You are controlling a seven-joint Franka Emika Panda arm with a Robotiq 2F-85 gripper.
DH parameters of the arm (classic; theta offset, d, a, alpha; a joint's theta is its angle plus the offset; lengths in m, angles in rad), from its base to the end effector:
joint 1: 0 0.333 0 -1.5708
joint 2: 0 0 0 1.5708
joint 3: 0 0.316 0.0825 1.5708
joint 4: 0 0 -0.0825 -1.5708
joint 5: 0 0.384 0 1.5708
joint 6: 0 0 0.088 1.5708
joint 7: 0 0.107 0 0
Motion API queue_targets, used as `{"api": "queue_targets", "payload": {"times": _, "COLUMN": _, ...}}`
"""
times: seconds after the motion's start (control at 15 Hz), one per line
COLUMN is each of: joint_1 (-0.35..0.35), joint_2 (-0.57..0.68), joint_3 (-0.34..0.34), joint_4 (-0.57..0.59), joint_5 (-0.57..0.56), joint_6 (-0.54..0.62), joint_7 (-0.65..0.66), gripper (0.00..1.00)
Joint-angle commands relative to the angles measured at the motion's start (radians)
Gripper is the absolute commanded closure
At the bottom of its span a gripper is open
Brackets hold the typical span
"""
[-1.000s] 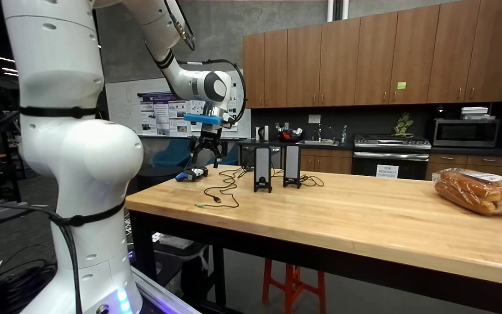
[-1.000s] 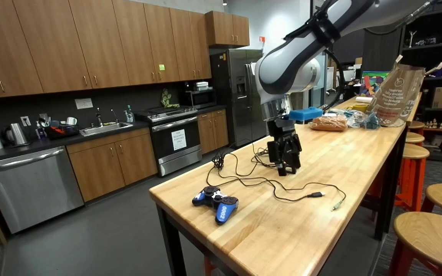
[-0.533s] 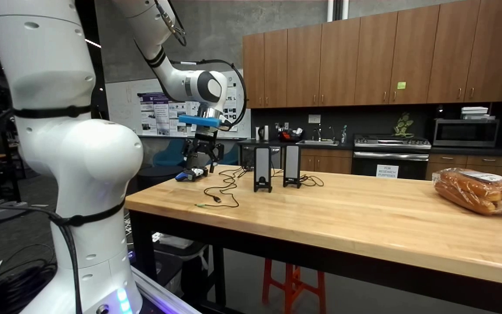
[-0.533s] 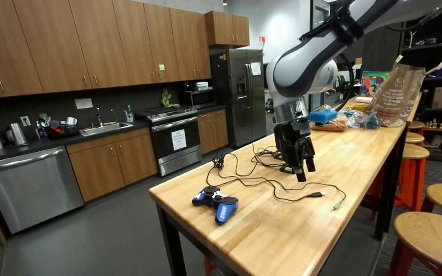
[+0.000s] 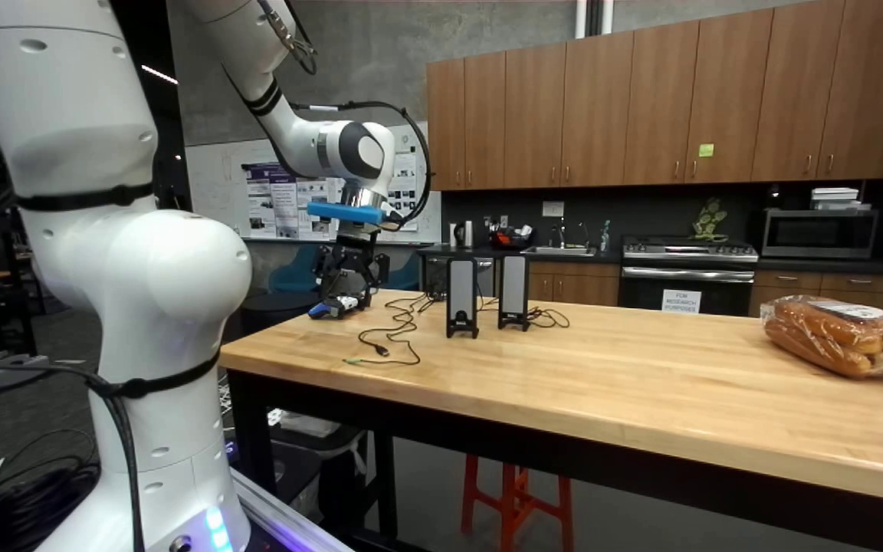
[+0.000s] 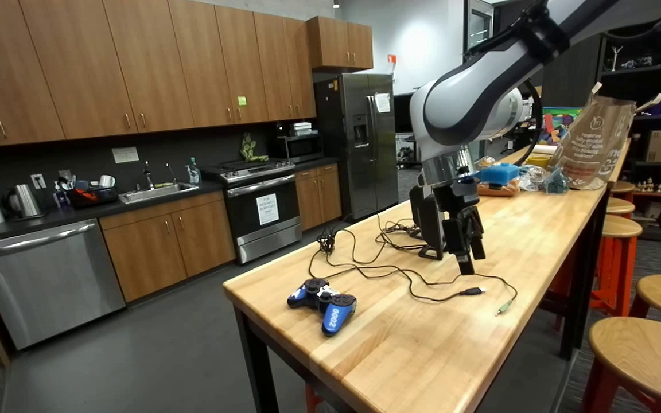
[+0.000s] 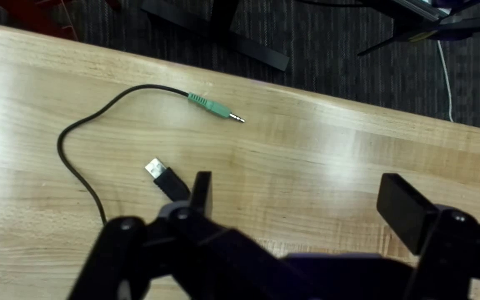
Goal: Move the usb and the aux jack and place them in front of the speaker on the left
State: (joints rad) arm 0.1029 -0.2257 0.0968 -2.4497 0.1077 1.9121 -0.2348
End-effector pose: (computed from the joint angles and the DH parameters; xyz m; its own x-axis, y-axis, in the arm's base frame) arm 0.4063 0.0897 0.3625 0.8839 0.3706 -0.2852 0.3462 -0.9286 -0.1338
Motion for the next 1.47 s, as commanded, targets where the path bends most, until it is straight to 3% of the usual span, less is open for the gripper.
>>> {"api": "queue_targets", "payload": {"times": 0.0, "joint_1": 0.009, "joint_2": 0.0, "joint_3": -0.008, "joint_4": 0.002, "joint_5": -0.002, "joint_6": -0.002, "joint_7": 0.001, "gripper": 0.0}}
{"api": "queue_targets", "payload": {"times": 0.93, "joint_1": 0.005, "joint_2": -0.025, "joint_3": -0.011, "joint_4": -0.092, "joint_5": -0.036, "joint_6": 0.065, "joint_7": -0.018, "gripper": 0.0}}
{"api": "queue_targets", "payload": {"times": 1.2, "joint_1": 0.006, "joint_2": -0.026, "joint_3": -0.02, "joint_4": -0.102, "joint_5": -0.067, "joint_6": 0.082, "joint_7": -0.08, "gripper": 0.0}}
{"api": "queue_targets", "payload": {"times": 1.4, "joint_1": 0.009, "joint_2": -0.038, "joint_3": -0.035, "joint_4": -0.109, "joint_5": -0.093, "joint_6": 0.085, "joint_7": -0.201, "gripper": 0.0}}
